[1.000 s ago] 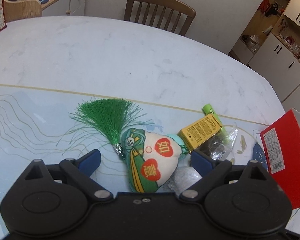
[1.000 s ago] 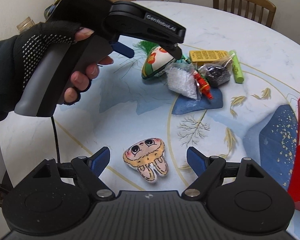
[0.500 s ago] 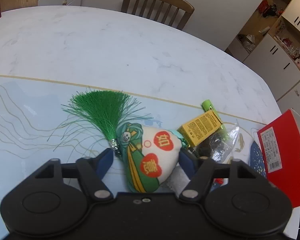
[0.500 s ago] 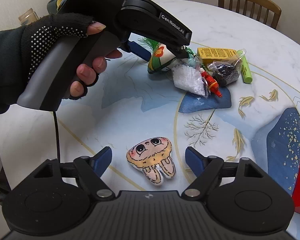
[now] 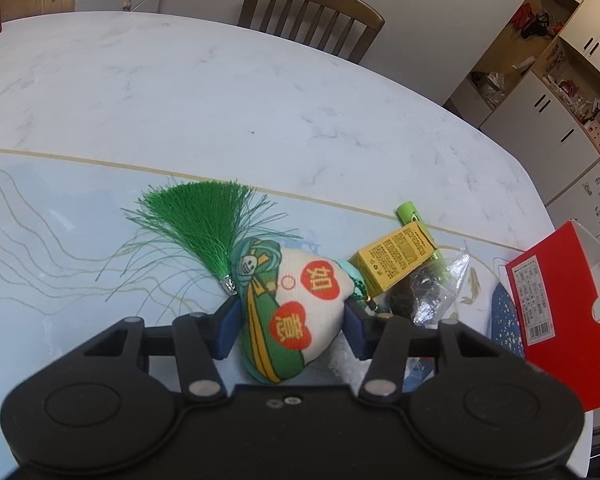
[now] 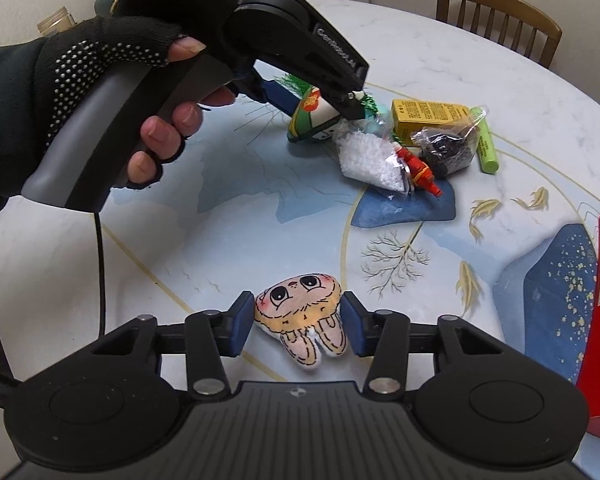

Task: Organize objects
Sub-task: 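Lower the left tool onto the zongzi sachet while the right tool approaches the rabbit cookie, then grasp the zongzi sachet with the left tool while the right tool grasps the rabbit cookie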

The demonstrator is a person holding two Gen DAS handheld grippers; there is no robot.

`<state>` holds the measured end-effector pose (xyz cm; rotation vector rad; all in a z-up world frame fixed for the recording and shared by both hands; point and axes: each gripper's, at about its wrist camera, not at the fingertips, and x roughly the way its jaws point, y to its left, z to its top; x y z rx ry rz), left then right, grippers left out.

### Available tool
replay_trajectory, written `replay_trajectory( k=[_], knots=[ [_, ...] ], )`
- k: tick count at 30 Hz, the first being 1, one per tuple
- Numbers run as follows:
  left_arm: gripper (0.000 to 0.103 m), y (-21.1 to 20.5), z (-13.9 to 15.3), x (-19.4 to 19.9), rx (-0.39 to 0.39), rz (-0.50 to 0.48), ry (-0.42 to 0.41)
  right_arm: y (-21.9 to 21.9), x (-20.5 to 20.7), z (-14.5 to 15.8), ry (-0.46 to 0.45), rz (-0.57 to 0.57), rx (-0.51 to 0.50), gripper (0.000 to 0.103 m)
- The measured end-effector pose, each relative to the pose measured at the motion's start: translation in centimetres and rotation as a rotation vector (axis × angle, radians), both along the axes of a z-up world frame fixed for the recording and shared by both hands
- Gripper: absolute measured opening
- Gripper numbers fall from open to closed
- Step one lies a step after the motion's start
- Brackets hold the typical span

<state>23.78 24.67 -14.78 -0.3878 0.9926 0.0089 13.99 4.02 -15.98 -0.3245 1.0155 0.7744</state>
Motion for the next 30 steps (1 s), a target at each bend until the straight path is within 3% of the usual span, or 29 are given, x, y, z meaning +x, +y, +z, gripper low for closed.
replay_trajectory(
  k=[7, 13, 16, 18, 19, 28, 30],
  knots=[
    [0.051, 0.3, 1.7, -1.4, -0.001, 0.003, -0.015, -1.0, -0.1, 0.8, -0.016, -0.018, 0.018, 0.028],
    [0.051, 0.6, 3.7, -3.1, -0.007, 0.013, -0.035, -1.3, -0.5, 0.7, -0.019, -0.01, 0.025, 0.028],
    [0.051, 0.6, 4.5, -3.9, -0.011, 0.019, -0.047, -1.1, -0.6, 0.5, -0.003, 0.004, 0.03, 0.034],
    [0.051, 0.6, 4.9, -4.4, -0.013, 0.02, -0.055, -0.9, -0.5, 0.2, -0.003, 0.002, 0.025, 0.06],
    [0.051, 0.6, 5.0, -4.6, -0.012, 0.021, -0.058, -0.8, -0.5, 0.1, -0.009, -0.001, 0.028, 0.061],
    [0.051, 0.6, 6.1, -6.4, -0.019, 0.04, -0.066, -0.3, -0.4, -0.9, -0.019, 0.013, 0.01, 0.061],
    [0.051, 0.5, 6.4, -6.7, -0.02, 0.04, -0.069, -0.3, -0.5, -1.1, -0.023, 0.02, 0.007, 0.052]
  ],
)
